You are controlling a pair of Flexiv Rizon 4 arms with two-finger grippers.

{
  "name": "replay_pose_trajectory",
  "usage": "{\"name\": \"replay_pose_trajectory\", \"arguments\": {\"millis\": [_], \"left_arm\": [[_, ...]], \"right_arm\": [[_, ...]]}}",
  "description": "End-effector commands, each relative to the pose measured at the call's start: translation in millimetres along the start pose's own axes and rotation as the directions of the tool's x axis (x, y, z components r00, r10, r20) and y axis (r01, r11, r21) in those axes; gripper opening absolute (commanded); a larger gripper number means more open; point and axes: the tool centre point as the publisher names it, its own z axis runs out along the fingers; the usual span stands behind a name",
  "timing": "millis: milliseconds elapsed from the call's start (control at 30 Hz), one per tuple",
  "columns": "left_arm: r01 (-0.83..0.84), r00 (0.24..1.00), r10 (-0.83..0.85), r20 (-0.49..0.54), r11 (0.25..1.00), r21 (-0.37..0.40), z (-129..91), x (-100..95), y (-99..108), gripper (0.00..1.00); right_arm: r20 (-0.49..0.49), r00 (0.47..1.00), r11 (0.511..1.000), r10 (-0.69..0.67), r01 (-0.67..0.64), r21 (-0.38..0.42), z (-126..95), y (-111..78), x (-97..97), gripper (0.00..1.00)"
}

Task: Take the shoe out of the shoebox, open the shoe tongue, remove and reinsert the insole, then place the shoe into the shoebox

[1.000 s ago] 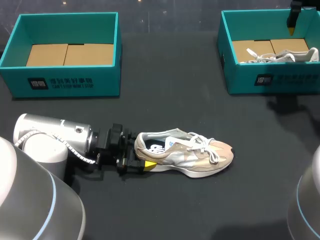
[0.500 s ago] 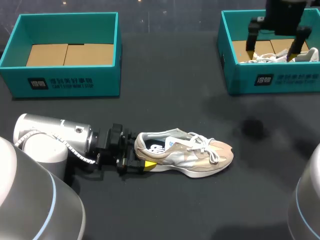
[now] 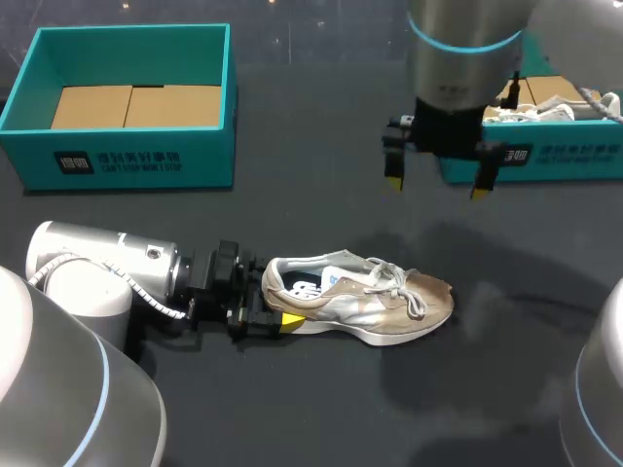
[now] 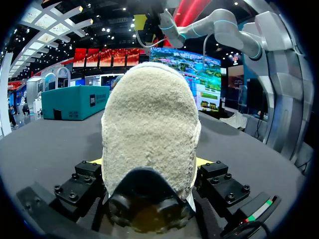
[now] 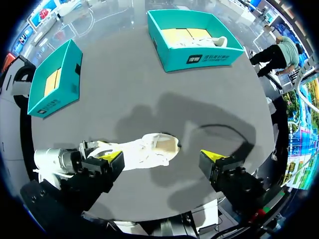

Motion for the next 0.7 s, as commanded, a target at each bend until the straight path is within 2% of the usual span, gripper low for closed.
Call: {"name": "replay_pose_trajectory", "arguments": {"millis": [33,167,667,700], "left_arm": [[0.0,1.0,0.0,0.002,1.0,-0.002,2,2.5,1,0.0],[0.0,1.0,0.0,0.002,1.0,-0.002,2,2.5,1,0.0],[0.0,1.0,0.0,0.002,1.0,-0.002,2,2.5,1,0.0],[0.0,1.0,0.0,0.002,1.0,-0.002,2,2.5,1,0.0]], "right_arm": [[0.095,0.995,1.0,0.002,0.0,-0.017,6,-18.6,47.3,1.0],[0.138,0.99,0.999,0.02,-0.024,0.023,12,-31.9,63.5,1.0],[0.138,0.99,0.999,0.02,-0.024,0.023,12,-31.9,63.5,1.0],[0.176,0.984,0.999,0.03,-0.035,0.029,12,-33.8,67.4,1.0]]}}
